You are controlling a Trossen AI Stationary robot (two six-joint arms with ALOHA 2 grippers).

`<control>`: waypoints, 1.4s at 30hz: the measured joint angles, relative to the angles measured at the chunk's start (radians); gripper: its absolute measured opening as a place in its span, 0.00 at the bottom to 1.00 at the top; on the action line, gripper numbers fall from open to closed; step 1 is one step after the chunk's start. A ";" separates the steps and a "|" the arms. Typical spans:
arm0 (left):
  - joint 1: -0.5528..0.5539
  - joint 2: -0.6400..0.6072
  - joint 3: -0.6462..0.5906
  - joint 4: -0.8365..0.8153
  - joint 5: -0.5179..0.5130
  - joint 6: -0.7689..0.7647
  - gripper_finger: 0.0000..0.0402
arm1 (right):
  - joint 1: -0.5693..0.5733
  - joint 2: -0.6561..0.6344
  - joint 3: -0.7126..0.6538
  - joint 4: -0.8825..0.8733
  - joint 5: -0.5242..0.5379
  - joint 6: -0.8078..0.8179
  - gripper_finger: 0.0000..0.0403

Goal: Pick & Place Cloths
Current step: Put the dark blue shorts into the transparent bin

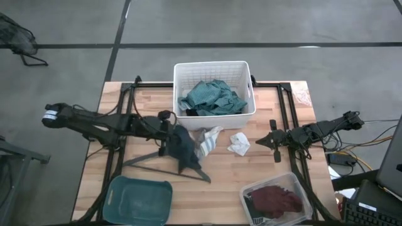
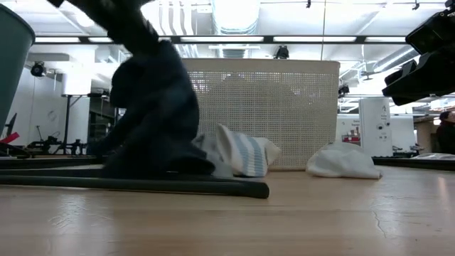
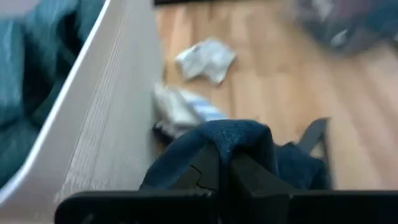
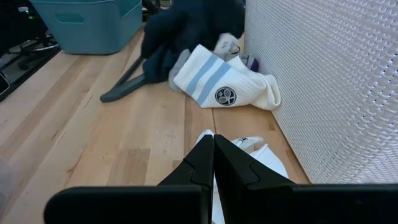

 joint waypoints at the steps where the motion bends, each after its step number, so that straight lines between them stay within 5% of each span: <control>1: 0.000 0.000 0.014 0.007 0.019 0.003 0.02 | 0.000 0.000 0.000 0.000 0.000 0.000 0.02; 15: -0.002 0.024 0.085 0.243 0.228 -0.003 0.01 | 0.000 0.000 0.000 0.000 0.000 0.000 0.02; 27: -0.002 0.240 0.085 0.614 0.308 -0.080 0.02 | 0.000 0.000 0.000 0.000 0.000 0.000 0.02; 37: -0.006 0.470 0.236 0.618 0.372 -0.116 0.05 | 0.000 0.000 0.000 0.000 0.000 0.000 0.02; 42: -0.007 0.516 0.310 0.543 0.385 -0.116 0.16 | 0.000 0.000 0.000 0.001 0.000 0.000 0.02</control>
